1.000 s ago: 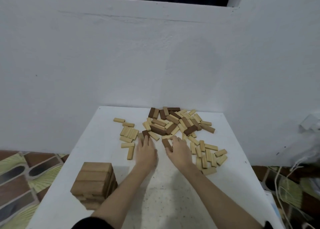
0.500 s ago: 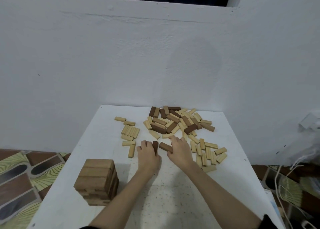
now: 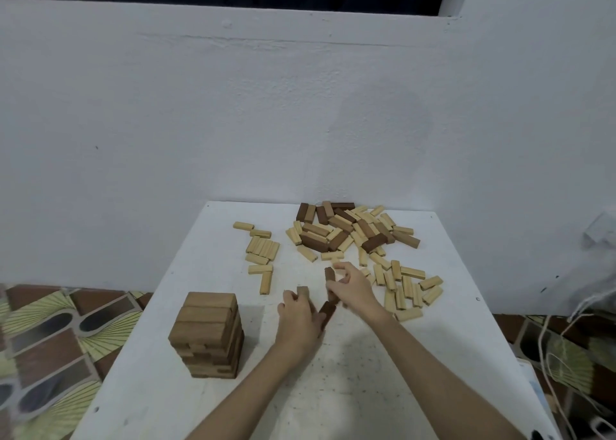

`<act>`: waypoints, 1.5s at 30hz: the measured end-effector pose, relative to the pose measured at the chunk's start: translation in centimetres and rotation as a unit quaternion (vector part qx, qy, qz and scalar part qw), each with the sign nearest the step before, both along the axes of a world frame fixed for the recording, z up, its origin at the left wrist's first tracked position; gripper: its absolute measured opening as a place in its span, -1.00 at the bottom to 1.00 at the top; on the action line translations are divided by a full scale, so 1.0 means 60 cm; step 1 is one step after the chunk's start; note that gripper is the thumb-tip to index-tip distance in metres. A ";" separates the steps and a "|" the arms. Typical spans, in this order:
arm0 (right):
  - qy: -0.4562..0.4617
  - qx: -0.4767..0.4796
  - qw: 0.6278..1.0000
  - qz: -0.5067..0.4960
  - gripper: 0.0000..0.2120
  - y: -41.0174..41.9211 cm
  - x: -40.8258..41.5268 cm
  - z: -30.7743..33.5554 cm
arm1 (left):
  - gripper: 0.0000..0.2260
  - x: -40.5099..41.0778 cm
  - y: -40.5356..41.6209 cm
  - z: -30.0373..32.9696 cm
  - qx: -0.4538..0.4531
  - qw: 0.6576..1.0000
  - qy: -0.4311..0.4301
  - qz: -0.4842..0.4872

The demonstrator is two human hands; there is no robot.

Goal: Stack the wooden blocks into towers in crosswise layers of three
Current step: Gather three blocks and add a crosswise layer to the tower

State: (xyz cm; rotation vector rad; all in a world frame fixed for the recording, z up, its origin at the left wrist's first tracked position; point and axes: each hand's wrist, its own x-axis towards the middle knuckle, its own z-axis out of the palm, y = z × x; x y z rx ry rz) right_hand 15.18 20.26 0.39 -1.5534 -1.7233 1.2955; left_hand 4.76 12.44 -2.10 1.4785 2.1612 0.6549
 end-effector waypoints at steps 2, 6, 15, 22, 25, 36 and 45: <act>0.005 -0.041 0.998 0.039 -0.59 -0.013 -0.008 0.008 | -0.78 -0.011 0.002 -0.002 0.001 0.999 0.026 0.031; -0.058 0.005 0.995 0.076 -0.70 -0.029 -0.030 -0.002 | -0.77 -0.027 0.004 -0.002 0.005 0.994 0.001 0.110; -0.116 0.037 0.989 0.086 -0.61 -0.042 -0.024 -0.009 | -0.76 -0.046 0.004 -0.003 0.027 0.996 -0.064 0.060; -0.153 0.032 0.979 0.131 -0.49 -0.061 0.009 -0.009 | -0.85 -0.039 0.002 -0.003 0.024 0.998 -0.037 0.040; -0.150 0.018 0.982 0.114 -0.53 -0.063 0.024 -0.009 | -0.79 -0.032 -0.009 -0.003 0.027 0.999 -0.036 0.028; -0.097 -0.031 0.993 0.062 -0.49 -0.080 0.061 -0.011 | -0.56 -0.016 -0.034 0.005 -0.017 0.994 -0.101 -0.023; -0.167 0.020 0.963 0.208 0.00 -0.093 0.075 0.013 | -0.07 -0.029 -0.045 0.022 -0.073 0.985 -0.053 -0.144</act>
